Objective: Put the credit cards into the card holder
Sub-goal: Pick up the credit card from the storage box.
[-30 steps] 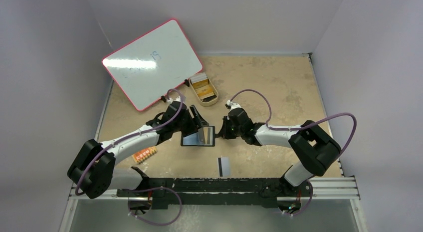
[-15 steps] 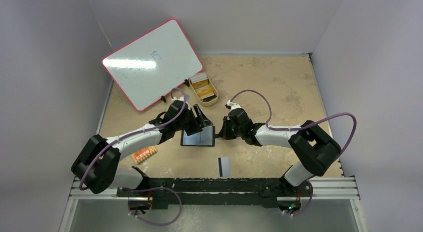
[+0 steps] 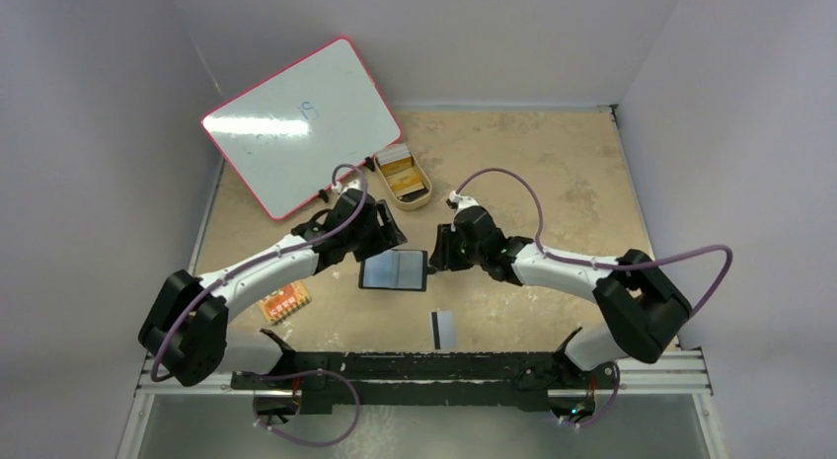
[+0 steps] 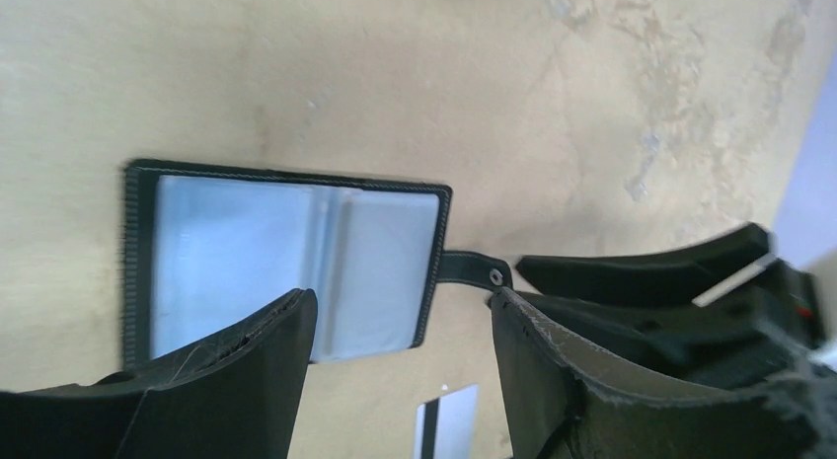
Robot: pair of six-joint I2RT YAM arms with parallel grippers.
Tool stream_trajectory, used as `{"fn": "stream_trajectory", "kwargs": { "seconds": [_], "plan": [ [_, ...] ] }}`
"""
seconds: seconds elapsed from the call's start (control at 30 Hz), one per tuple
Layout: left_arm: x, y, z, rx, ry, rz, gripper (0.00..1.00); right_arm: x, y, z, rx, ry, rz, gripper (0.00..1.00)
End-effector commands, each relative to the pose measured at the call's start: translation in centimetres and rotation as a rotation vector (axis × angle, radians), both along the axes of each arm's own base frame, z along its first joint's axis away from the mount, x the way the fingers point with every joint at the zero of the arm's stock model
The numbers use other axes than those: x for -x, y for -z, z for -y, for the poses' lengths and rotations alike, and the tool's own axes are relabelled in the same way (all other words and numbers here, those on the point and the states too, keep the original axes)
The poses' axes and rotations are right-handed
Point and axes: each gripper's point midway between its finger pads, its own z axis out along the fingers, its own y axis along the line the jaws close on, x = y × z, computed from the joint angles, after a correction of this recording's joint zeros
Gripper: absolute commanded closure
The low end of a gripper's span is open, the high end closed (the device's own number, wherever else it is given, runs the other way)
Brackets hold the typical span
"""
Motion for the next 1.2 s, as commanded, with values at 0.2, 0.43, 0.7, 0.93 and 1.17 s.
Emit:
{"fn": "stream_trajectory", "kwargs": {
  "seconds": [0.2, 0.43, 0.7, 0.93, 1.17],
  "plan": [
    [-0.7, -3.5, -7.6, -0.242, -0.157, 0.119, 0.36, -7.7, -10.7, 0.0, -0.011, 0.011, 0.283, 0.47],
    [0.2, -6.3, -10.4, -0.283, -0.211, 0.222, 0.37, -16.4, -14.9, -2.2, 0.073, -0.044, 0.481, 0.53],
    [1.8, -6.5, -12.3, -0.29, -0.245, 0.255, 0.37, -22.0, -16.4, -4.7, 0.188, -0.554, 0.823, 0.51],
    [2.3, -9.0, -12.4, -0.246, -0.241, 0.312, 0.37, -23.5, -14.1, -7.0, 0.341, -0.906, 1.044, 0.48],
    [2.7, -11.9, -13.4, -0.26, -0.232, 0.383, 0.37, -26.2, -12.1, -8.6, 0.405, -1.026, 1.081, 0.47]
  ]
}}
